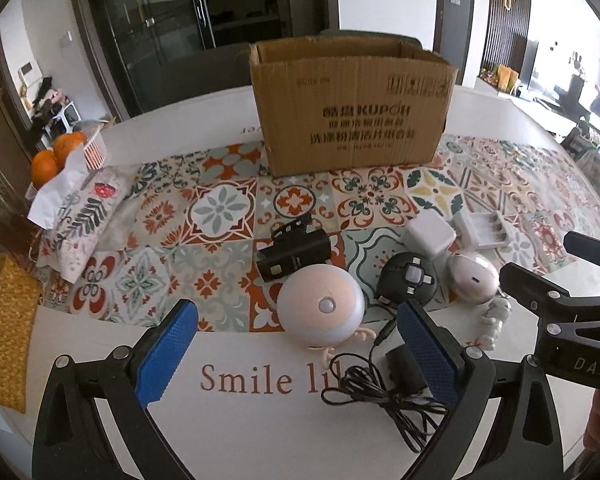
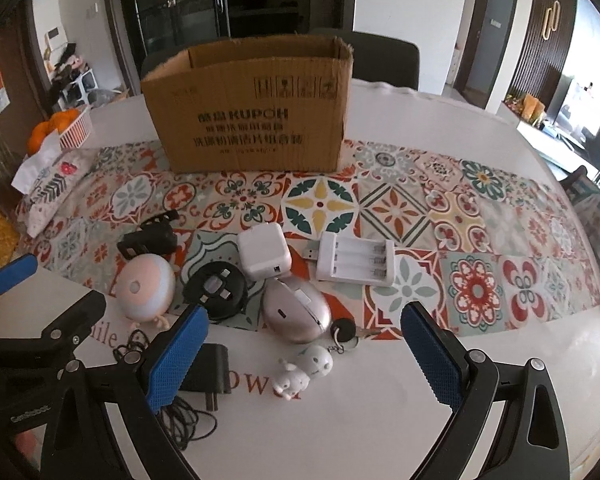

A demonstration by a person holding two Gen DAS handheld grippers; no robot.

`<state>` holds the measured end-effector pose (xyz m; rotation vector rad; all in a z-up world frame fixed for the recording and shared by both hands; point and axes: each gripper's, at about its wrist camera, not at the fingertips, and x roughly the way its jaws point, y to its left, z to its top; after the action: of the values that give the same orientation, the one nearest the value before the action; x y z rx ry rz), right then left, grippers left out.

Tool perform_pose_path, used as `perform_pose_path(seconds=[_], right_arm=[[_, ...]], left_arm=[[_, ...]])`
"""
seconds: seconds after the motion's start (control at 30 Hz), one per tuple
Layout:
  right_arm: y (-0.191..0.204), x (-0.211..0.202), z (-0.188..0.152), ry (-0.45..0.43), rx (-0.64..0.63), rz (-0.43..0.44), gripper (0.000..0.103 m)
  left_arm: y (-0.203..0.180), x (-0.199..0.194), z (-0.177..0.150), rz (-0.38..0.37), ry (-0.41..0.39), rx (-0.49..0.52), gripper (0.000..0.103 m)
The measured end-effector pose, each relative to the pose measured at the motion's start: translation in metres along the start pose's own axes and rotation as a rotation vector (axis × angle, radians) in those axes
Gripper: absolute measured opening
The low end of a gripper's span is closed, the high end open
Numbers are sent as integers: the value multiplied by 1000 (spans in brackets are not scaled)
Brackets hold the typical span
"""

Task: Organize rigid objects
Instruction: 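Grasp the pink-white round speaker with the left tool while the right tool grasps the silver dome device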

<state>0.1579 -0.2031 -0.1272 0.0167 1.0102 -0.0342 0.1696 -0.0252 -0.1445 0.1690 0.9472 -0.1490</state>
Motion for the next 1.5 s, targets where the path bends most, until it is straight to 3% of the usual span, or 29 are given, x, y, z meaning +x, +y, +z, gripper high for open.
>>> perform_pose_path(seconds=[0.67,0.93,1.17,1.4,1.5], right_arm=[[-1,64,-1,118,-49,27,85],[1,80,-1,147,-57,41,81],[0,91,-1,168,-40,40,73],[2,97,-2,180,-43,53,60],[3,96,-3,177,-43,51,60]], left_arm=[[-8,70,-3,-48,156,0,96],[-8,85,-5,-41,179,5,94],[-7,97,-3,-53,197,-7,89],[-5,104,-1,-90,194,-13,75],[-7,103,-1,-91,187,-9,74]])
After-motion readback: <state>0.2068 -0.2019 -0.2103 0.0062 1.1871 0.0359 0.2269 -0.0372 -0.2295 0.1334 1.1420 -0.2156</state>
